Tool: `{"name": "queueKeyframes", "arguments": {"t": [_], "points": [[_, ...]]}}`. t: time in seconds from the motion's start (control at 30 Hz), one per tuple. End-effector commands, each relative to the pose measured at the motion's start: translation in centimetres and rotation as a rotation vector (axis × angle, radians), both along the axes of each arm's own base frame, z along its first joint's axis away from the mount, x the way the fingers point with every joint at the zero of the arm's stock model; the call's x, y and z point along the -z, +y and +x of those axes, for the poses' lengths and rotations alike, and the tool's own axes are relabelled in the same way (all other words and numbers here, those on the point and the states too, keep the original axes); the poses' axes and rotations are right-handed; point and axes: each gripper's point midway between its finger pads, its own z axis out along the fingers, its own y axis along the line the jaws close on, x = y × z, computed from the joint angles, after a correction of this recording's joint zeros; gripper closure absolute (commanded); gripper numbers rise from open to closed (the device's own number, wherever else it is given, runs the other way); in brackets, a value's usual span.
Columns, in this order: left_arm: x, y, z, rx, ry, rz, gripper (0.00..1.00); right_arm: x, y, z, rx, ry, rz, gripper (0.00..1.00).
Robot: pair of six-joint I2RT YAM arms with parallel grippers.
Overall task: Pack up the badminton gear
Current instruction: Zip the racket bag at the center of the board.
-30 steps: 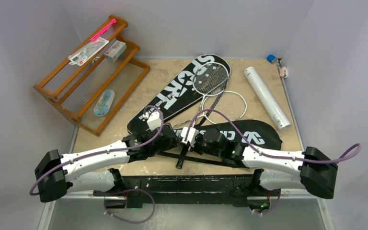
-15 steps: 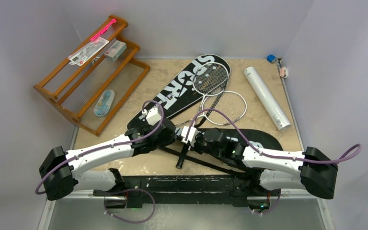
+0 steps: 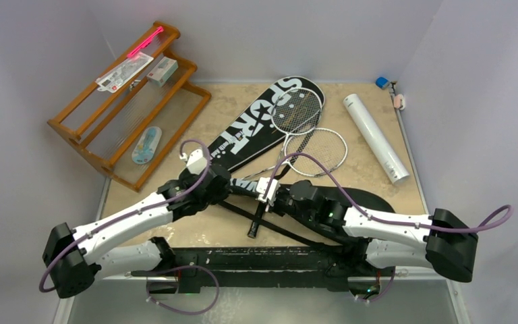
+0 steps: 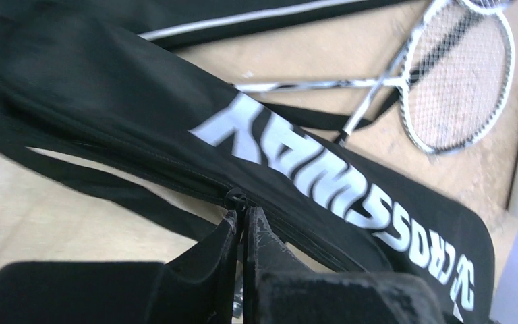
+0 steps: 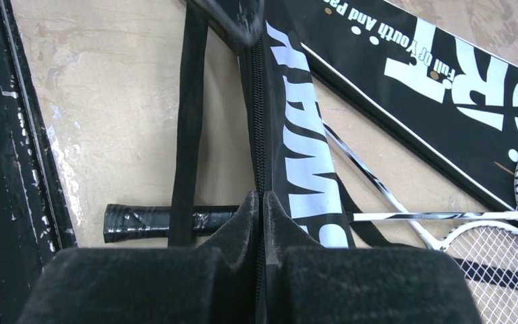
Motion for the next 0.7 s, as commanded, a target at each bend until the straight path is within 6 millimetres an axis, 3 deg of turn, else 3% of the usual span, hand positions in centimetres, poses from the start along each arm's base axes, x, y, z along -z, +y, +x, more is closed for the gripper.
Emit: {"name": "queueKeyframes", "arguments": {"t": [0.0,0.13,0.43,0.67], "points": [[1.5,7.0,-0.2,-0.083,-0.011,0.233,1.0,-2.4,0.4,0.2,0.005,-0.039,0.066,1.0],[1.2,7.7,-0.8,-0.075,-0.004,0.231,1.0,-1.7,-0.3,0.7,0.061,-0.017,0.037,1.0],[0.1,13.5,-0.6,-0.231,-0.029,0.278,1.0,-2.2,-1.1,0.5,0.069,-0.023,0.059,1.0],[-0.2,15.8,0.2,-0.373,-0.055,0.19,1.0,-2.7,-1.3,0.3,0.065,-0.038,0.068,1.0]]}}
